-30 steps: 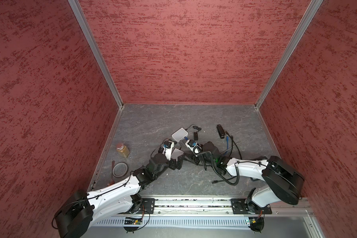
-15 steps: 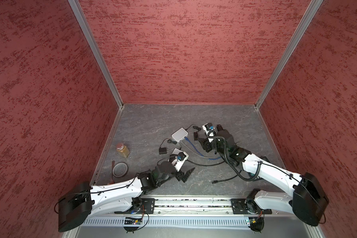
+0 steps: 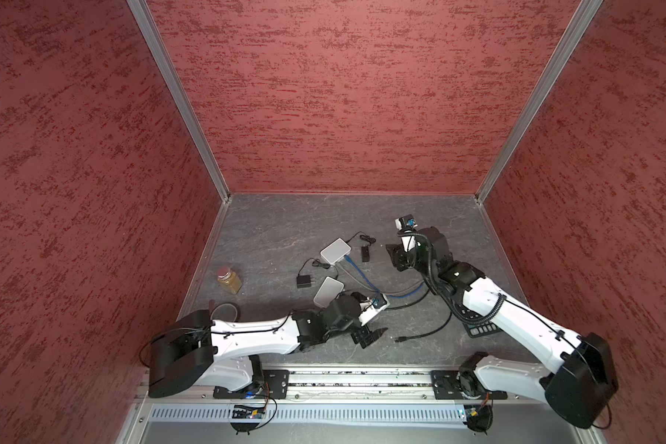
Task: Insert the plug into the switch port
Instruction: 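Open the right gripper and lift it off the plug while left reaches toward cables, then grasp a second black ethernet plug with the left gripper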
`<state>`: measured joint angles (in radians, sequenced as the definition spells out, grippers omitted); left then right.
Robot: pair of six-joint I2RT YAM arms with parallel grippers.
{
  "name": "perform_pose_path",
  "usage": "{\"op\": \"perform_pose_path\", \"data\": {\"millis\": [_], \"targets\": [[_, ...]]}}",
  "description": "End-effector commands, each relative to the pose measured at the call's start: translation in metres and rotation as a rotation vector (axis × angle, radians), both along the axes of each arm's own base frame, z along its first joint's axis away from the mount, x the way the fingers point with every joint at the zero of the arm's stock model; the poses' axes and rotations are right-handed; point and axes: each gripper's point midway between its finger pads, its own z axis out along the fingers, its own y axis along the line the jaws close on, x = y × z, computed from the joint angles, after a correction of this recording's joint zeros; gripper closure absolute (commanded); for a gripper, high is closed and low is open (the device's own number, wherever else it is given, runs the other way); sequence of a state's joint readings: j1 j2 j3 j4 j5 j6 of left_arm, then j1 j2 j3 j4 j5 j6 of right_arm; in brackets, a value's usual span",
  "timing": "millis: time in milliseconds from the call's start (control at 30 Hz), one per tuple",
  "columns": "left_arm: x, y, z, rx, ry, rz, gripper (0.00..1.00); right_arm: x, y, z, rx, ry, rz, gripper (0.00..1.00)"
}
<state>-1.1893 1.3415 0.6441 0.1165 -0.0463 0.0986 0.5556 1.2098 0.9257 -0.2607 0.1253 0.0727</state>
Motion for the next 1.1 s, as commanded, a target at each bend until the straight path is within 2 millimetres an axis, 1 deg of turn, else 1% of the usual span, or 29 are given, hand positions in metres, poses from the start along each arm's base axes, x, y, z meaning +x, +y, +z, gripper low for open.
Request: {"op": "perform_pose_path", "data": {"millis": [0, 67, 100, 200, 300, 433, 533, 633, 700, 800, 1067], "targets": [[-0.014, -0.009, -0.015, 0.079, 0.06, -0.09, 0.1, 0.004, -0.024, 0.001, -0.047, 0.024, -0.085, 0.41], [-0.015, -0.014, -0.022, 0.102, 0.078, -0.107, 0.11, 0.006, -0.035, 0.001, -0.063, 0.025, -0.119, 0.41], [-0.016, -0.017, -0.024, 0.109, 0.086, -0.119, 0.12, 0.007, -0.042, 0.001, -0.071, 0.025, -0.14, 0.41], [-0.018, -0.023, -0.038, 0.157, 0.125, -0.141, 0.16, 0.011, -0.064, 0.002, -0.096, 0.024, -0.202, 0.41], [-0.019, -0.031, -0.048, 0.213, 0.156, -0.161, 0.19, 0.014, -0.085, 0.003, -0.122, 0.029, -0.262, 0.41], [-0.02, -0.041, -0.06, 0.277, 0.203, -0.189, 0.2, 0.016, -0.104, 0.002, -0.141, 0.034, -0.311, 0.41], [-0.024, -0.047, -0.068, 0.304, 0.259, -0.214, 0.21, 0.017, -0.112, 0.0, -0.136, 0.039, -0.329, 0.41], [-0.028, -0.052, -0.076, 0.324, 0.309, -0.234, 0.22, 0.016, -0.114, -0.004, -0.128, 0.042, -0.329, 0.41], [-0.028, -0.053, -0.082, 0.34, 0.327, -0.232, 0.25, 0.016, -0.115, -0.006, -0.123, 0.045, -0.328, 0.41], [-0.026, -0.055, -0.087, 0.347, 0.327, -0.221, 0.27, 0.016, -0.116, -0.01, -0.123, 0.053, -0.324, 0.41], [-0.021, -0.059, -0.093, 0.365, 0.303, -0.225, 0.37, 0.015, -0.116, -0.017, -0.116, 0.061, -0.312, 0.42]]}}
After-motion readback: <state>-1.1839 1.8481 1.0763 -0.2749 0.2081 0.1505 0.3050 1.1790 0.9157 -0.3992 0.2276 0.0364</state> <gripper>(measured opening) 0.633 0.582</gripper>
